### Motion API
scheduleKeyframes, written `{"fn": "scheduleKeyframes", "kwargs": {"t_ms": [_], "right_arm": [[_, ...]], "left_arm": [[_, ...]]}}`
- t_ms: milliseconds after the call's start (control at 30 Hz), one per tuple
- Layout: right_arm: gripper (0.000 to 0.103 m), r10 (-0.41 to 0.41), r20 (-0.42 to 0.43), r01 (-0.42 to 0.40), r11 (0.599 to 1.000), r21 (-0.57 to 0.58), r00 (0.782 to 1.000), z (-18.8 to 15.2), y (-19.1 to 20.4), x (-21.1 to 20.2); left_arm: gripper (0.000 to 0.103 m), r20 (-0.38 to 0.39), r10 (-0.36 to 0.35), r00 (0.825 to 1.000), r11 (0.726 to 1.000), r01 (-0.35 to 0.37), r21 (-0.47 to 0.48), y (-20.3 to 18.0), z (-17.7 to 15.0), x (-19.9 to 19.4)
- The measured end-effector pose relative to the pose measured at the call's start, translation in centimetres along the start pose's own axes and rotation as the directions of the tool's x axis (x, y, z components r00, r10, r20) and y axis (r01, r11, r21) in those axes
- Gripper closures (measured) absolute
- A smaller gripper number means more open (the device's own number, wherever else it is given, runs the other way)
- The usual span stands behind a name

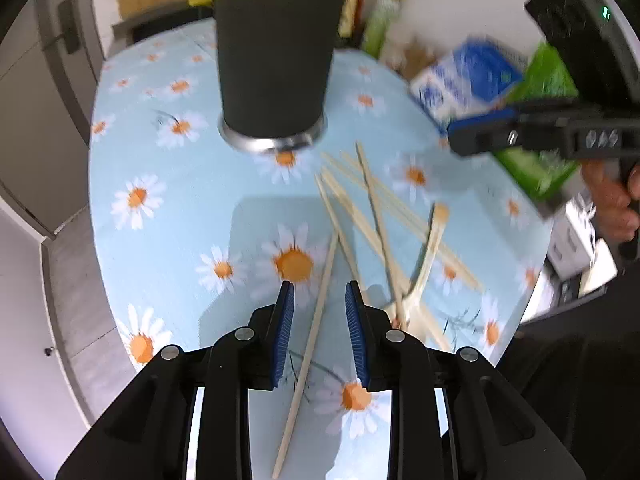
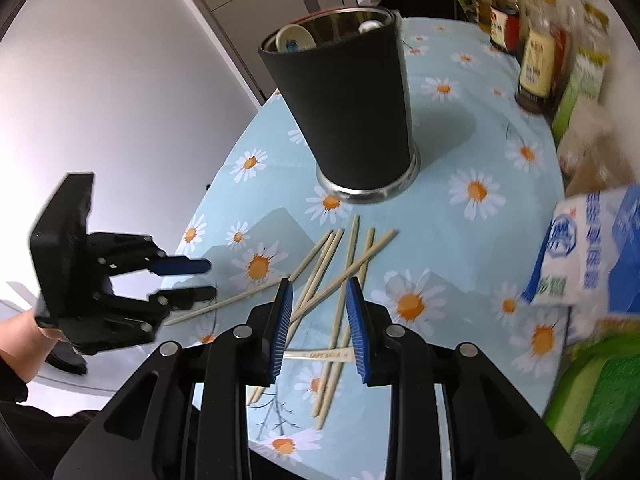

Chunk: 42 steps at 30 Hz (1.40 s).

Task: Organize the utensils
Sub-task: 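Grasp a wooden chopstick with the left gripper, then grasp a wooden chopstick with the right gripper while the left holds its chopstick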

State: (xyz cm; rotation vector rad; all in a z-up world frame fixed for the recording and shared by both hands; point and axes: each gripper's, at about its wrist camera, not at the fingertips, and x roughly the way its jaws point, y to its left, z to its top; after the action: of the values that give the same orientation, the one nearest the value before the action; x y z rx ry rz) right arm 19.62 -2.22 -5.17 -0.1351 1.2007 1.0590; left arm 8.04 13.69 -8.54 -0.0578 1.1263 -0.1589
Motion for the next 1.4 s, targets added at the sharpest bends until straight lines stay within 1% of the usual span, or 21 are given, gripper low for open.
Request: {"fn": "scheduleKeyframes", "kwargs": {"t_ms": [67, 100, 133, 200, 267, 367, 433, 533, 600, 700, 767, 900, 1033, 1100, 1167, 1233, 1300, 1400], "right_arm": [[0.074, 0.009, 0.004, -0.009, 1.000, 0.024, 1.000, -0.5, -0.3, 0.1], [0.074, 0.015, 0.004, -0.015, 0.999, 0.036, 1.000, -0.8, -0.5, 0.2], [0.074, 0.020, 0.005, -0.020, 0.999, 0.050, 1.000, -1.1, -0.8, 0.3], [0.074, 0.028, 0.008, -0.029, 0.997, 0.072, 1.000, -1.6, -1.1, 0.1], [0.074, 0.033, 0.015, -0.034, 0.996, 0.088, 0.999, -2.0, -1.4, -0.1], [0.074, 0.043, 0.028, -0.046, 0.992, 0.116, 0.999, -2.4, -1.8, -0.4], [0.074, 0.046, 0.038, -0.051, 0.989, 0.138, 0.998, -2.7, -2.2, -0.5], [0.074, 0.064, 0.054, -0.073, 0.982, 0.175, 0.996, -3.0, -2.6, -0.4], [0.074, 0.073, 0.055, -0.082, 0.979, 0.189, 0.996, -3.1, -2.7, -0.2], [0.074, 0.095, 0.054, -0.104, 0.972, 0.211, 0.994, -3.1, -2.6, 0.2], [0.074, 0.120, 0.052, -0.130, 0.962, 0.239, 0.991, -3.0, -2.8, 0.5], [0.074, 0.132, 0.046, -0.139, 0.947, 0.290, 0.990, -2.9, -3.1, 1.2], [0.074, 0.181, 0.016, -0.174, 0.913, 0.369, 0.983, -2.6, -3.6, 2.7], [0.074, 0.198, -0.017, -0.173, 0.892, 0.417, 0.980, -2.4, -3.8, 3.5], [0.074, 0.244, -0.032, -0.201, 0.861, 0.467, 0.969, -2.3, -4.1, 4.5], [0.074, 0.249, -0.049, -0.192, 0.847, 0.496, 0.967, -2.0, -4.3, 5.3], [0.074, 0.265, -0.060, -0.194, 0.824, 0.532, 0.962, -1.7, -4.5, 6.0], [0.074, 0.284, -0.087, -0.175, 0.776, 0.606, 0.955, -1.7, -5.2, 7.5]], "left_arm": [[0.078, -0.056, 0.002, 0.998, 1.000, -0.001, 0.021, -0.2, -0.2, 0.8], [0.078, -0.081, 0.016, 0.997, 0.999, -0.014, 0.032, -0.2, -0.2, 1.2], [0.078, -0.108, 0.027, 0.994, 0.999, -0.022, 0.040, -0.2, -0.1, 1.6], [0.078, -0.155, 0.013, 0.988, 0.999, -0.006, 0.049, -0.3, -0.1, 2.3], [0.078, -0.202, 0.032, 0.979, 0.997, -0.018, 0.073, -0.4, 0.0, 2.9], [0.078, -0.254, 0.049, 0.966, 0.996, -0.028, 0.084, -0.5, 0.2, 3.6], [0.078, -0.283, 0.045, 0.958, 0.996, -0.023, 0.081, -0.5, 0.3, 4.0], [0.080, -0.305, 0.063, 0.950, 0.994, -0.032, 0.103, -0.9, 0.5, 4.2], [0.095, -0.311, 0.085, 0.946, 0.992, -0.052, 0.111, -1.1, 0.8, 4.4], [0.099, -0.321, 0.085, 0.943, 0.994, -0.059, 0.092, -1.0, 1.0, 4.5], [0.099, -0.321, 0.065, 0.945, 0.997, -0.051, 0.050, -0.6, 1.3, 4.5], [0.099, -0.312, 0.057, 0.948, 0.998, -0.048, 0.038, -0.4, 1.4, 4.5], [0.099, -0.298, 0.035, 0.954, 0.999, -0.035, 0.007, -0.2, 1.1, 4.2], [0.099, -0.281, 0.030, 0.959, 0.999, -0.034, -0.010, 0.2, 0.5, 3.4], [0.099, -0.256, 0.023, 0.966, 0.999, -0.031, -0.028, 0.4, 0.2, 2.8], [0.099, -0.239, 0.025, 0.971, 0.999, -0.035, -0.039, 0.5, -0.1, 2.3], [0.099, -0.223, 0.021, 0.975, 0.998, -0.033, -0.052, 0.3, -0.7, 1.7], [0.099, -0.201, 0.013, 0.979, 0.997, -0.029, -0.078, 0.8, -1.4, 1.0]]}}
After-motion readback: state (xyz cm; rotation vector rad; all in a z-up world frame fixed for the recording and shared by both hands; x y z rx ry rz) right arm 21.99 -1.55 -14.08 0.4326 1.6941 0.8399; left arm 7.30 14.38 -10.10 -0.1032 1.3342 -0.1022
